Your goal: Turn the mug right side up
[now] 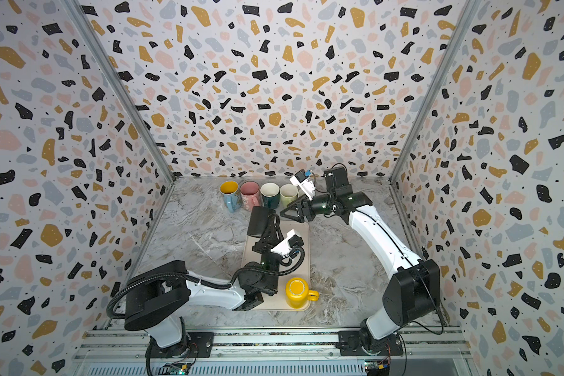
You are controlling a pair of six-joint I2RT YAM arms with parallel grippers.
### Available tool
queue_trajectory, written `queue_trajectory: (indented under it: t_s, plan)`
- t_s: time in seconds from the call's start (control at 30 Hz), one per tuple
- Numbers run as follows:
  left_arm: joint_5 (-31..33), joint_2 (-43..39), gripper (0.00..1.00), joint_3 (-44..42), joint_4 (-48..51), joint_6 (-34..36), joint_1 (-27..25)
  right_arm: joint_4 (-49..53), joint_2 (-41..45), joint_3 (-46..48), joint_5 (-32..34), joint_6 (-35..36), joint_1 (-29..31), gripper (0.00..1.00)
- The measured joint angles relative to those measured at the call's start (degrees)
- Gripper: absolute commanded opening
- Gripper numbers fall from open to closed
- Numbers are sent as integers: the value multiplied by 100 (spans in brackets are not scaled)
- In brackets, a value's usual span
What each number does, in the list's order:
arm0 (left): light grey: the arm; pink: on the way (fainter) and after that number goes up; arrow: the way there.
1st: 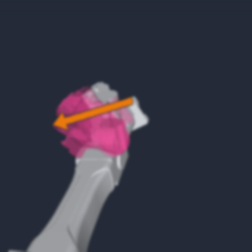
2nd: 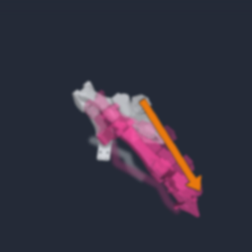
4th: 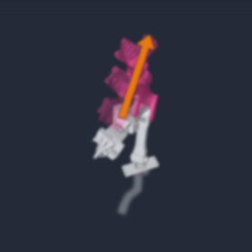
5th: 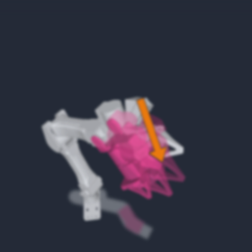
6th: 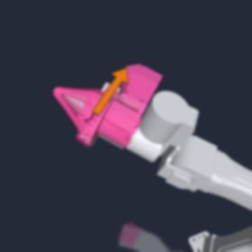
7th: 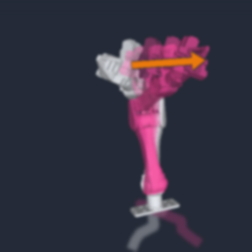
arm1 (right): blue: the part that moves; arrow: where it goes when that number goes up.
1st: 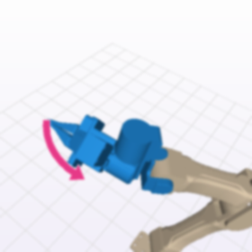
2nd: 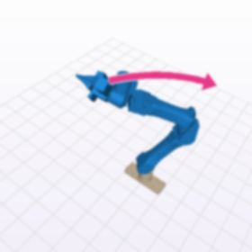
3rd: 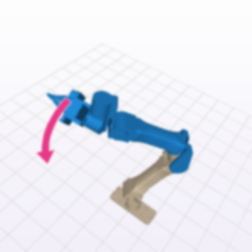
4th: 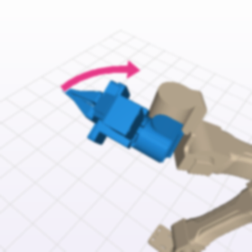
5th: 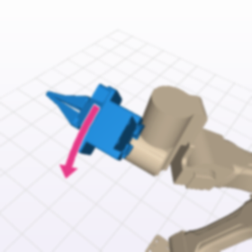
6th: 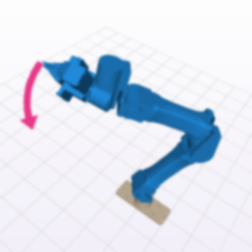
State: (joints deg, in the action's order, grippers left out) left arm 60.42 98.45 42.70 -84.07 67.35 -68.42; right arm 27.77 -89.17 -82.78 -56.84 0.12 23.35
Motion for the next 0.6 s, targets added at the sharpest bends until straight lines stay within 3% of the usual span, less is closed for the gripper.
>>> queue_trajectory:
  t_s: [0.27,0.6]
  plan:
    - [-103,201,0,0,2,188,-2,120,-256,2,-146,-142,190,66]
    - [-203,225,0,0,2,382,-2,127,-369,101,-214,-420,219,50]
